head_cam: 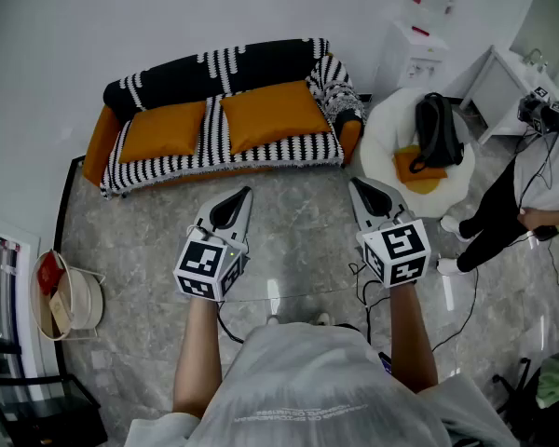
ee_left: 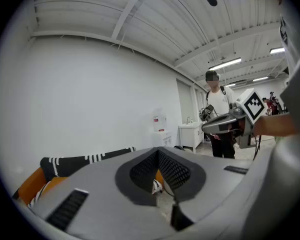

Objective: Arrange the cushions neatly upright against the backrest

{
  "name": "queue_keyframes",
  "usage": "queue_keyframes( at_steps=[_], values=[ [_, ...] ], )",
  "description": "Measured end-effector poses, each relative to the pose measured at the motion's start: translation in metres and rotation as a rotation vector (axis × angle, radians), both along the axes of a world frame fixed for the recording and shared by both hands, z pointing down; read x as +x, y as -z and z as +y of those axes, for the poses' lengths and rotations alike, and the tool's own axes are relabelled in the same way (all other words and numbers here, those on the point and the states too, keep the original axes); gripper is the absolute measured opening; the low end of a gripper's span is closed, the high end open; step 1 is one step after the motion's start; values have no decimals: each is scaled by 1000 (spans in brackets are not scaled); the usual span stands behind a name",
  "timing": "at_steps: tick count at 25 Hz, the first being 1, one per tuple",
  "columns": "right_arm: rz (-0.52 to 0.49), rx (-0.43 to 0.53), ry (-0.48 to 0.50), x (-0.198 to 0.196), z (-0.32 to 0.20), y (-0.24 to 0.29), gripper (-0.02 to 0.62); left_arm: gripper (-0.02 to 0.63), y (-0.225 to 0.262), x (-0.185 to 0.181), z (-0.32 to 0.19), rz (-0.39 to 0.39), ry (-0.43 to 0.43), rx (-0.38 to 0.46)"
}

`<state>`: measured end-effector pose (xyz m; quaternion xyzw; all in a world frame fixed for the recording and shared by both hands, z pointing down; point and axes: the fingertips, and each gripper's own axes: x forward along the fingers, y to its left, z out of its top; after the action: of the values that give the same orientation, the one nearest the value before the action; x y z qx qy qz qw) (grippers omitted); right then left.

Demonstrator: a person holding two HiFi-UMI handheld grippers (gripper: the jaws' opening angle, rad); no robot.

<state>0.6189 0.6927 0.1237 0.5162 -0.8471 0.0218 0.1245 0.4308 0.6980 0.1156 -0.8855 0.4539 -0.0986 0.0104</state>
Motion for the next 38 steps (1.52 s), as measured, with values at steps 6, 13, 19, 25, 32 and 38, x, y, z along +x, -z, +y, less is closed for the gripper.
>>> queue_keyframes(
  at_steps=[6, 13, 19, 25, 32, 38],
  values=[
    [-55, 5, 10, 10, -3, 1, 2, 15, -6, 11, -2, -1, 11, -12],
    [-102, 12, 20, 40, -7, 4, 2, 15, -4, 30, -4, 7, 55, 1],
    [-113, 10, 59, 65, -3, 4, 2, 15, -5, 43, 5, 17, 114, 12],
    [-126, -1, 91, 72, -5, -2, 2, 15, -16, 42, 9, 7, 177, -15],
    [-85, -26, 165, 58, -19, -16, 2, 15, -31, 51, -11, -31, 173, -42],
    [-94, -31, 173, 48, -60, -27, 2, 15, -47, 47, -56, -35, 154, -63]
  ],
)
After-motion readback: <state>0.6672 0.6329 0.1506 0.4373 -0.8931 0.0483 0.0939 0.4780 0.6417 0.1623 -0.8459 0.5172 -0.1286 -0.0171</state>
